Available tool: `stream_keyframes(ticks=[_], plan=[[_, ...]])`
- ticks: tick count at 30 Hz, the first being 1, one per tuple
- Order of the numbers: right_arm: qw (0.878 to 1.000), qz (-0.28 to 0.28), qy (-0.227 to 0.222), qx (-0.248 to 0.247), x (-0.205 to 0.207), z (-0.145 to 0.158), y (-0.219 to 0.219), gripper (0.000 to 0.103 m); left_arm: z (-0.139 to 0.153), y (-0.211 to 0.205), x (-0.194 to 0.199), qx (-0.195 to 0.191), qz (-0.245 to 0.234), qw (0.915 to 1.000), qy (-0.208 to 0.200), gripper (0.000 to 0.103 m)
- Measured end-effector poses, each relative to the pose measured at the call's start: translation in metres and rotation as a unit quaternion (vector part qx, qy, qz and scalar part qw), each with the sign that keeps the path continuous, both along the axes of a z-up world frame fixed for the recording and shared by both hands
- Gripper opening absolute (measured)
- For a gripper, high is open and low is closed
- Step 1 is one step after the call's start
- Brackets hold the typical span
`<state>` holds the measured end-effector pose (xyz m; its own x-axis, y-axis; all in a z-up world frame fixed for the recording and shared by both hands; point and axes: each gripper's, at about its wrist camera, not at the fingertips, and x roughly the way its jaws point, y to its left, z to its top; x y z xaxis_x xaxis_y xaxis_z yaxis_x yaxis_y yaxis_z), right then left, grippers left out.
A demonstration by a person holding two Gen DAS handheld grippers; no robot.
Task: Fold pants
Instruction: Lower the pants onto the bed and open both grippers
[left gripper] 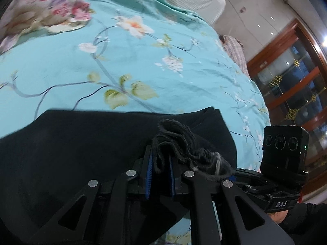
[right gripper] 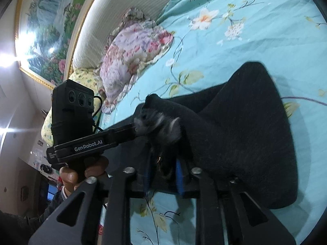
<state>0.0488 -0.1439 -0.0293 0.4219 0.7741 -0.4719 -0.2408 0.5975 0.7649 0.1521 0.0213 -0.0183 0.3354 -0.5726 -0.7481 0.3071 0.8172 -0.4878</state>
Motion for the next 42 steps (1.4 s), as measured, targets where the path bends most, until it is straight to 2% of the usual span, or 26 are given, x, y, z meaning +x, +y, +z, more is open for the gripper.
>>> stream_keyframes(ticks=[2, 7, 14, 17, 21, 27, 32, 39, 42], plan=[[1.0, 0.007, -0.002, -0.003, -0.002, -0.001, 0.005, 0.039, 0.0, 0.008, -0.005, -0.002, 0.014, 0.9999, 0.002, 0.012], [1.0, 0.019, -0.004, -0.01, -0.006, 0.001, 0.014, 0.046, 0.006, 0.031, -0.019, 0.004, 0.058, 0.9983, -0.002, 0.016], [0.999, 0.043, -0.022, -0.009, -0.013, 0.018, 0.028, 0.046, 0.016, 0.064, -0.038, 0.003, 0.12, 0.9927, -0.008, 0.025], [0.998, 0.051, -0.04, -0.016, -0.016, 0.029, 0.035, 0.047, 0.021, 0.077, -0.05, -0.001, 0.152, 0.9883, -0.01, 0.032], [0.997, 0.055, -0.055, -0.025, -0.017, 0.039, 0.041, 0.053, 0.023, 0.094, -0.068, -0.009, 0.194, 0.9808, -0.009, 0.032], [0.995, 0.065, -0.062, -0.035, -0.015, 0.043, 0.053, 0.054, 0.023, 0.114, -0.092, -0.009, 0.244, 0.9696, -0.007, 0.033], [0.994, 0.077, -0.067, -0.043, -0.012, 0.047, 0.065, 0.055, 0.023, 0.135, -0.111, -0.012, 0.288, 0.9575, -0.005, 0.037], [0.987, 0.116, -0.094, -0.062, -0.01, 0.059, 0.093, 0.059, 0.019, 0.181, -0.148, -0.034, 0.378, 0.9253, 0.003, 0.037], [0.984, 0.132, -0.101, -0.067, -0.006, 0.063, 0.107, 0.06, 0.018, 0.196, -0.16, -0.035, 0.401, 0.9156, 0.004, 0.037]])
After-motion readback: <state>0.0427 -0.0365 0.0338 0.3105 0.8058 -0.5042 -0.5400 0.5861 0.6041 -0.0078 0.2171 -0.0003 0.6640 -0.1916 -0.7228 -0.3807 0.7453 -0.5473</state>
